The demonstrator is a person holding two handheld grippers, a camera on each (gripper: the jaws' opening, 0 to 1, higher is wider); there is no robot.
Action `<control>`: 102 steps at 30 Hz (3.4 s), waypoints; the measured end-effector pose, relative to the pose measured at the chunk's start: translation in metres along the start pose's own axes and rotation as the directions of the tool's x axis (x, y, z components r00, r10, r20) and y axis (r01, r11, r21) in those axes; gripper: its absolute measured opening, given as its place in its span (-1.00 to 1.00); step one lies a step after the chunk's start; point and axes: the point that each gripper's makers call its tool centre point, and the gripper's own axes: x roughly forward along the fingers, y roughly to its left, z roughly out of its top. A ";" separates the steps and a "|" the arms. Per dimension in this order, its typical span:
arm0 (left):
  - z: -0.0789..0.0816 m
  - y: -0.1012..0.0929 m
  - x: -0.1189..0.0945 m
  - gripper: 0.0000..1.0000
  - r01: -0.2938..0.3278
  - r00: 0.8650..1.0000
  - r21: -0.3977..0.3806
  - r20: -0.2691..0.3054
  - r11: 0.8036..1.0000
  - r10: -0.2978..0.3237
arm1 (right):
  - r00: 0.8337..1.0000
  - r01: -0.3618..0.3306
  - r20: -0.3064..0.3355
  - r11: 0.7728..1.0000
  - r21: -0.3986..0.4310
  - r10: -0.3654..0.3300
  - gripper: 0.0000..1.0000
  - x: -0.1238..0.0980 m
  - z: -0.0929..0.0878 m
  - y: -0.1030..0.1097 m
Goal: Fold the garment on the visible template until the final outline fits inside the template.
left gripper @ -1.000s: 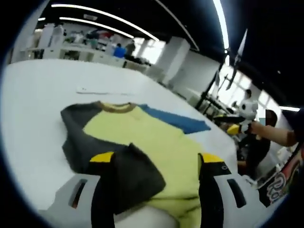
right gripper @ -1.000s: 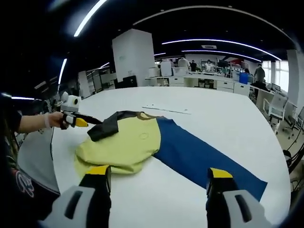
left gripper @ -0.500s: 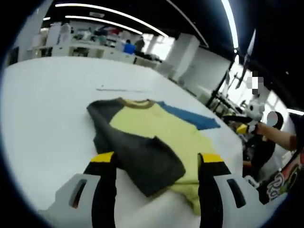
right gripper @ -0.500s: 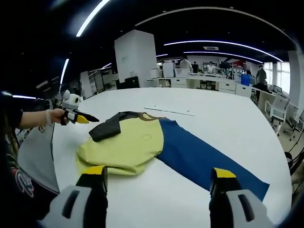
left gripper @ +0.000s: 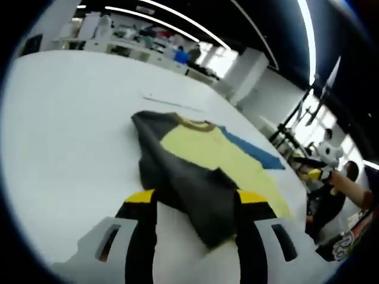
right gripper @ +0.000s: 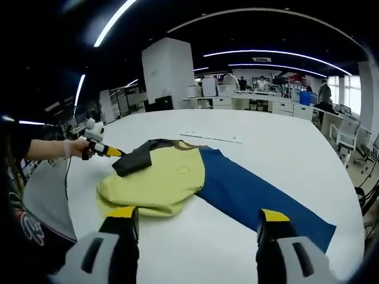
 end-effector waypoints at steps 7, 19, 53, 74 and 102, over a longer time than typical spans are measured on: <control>0.000 0.000 0.007 -0.23 -0.001 1.000 -0.025 0.009 1.000 0.001 | 1.000 -0.001 -0.004 0.999 -0.033 0.001 0.40 0.000 -0.001 0.003; 0.001 0.006 0.013 -0.48 -0.008 1.000 -0.047 0.026 0.999 0.010 | 1.000 0.022 0.001 0.999 -0.025 -0.022 0.40 -0.004 0.000 -0.003; 0.021 -0.001 -0.009 -1.00 0.067 0.990 -0.085 0.128 0.994 -0.056 | 1.000 0.008 -0.009 1.000 -0.024 -0.008 0.34 -0.001 -0.001 0.006; 0.072 0.078 -0.120 -1.00 -0.134 0.954 -0.048 0.264 0.990 0.142 | 1.000 -0.010 -0.008 0.999 -0.046 0.010 0.33 0.005 0.010 0.014; 0.072 0.248 -0.219 -1.00 -0.450 0.796 -0.282 0.305 0.848 0.523 | 0.999 0.028 -0.037 0.998 -0.055 -0.030 0.67 0.013 0.011 0.012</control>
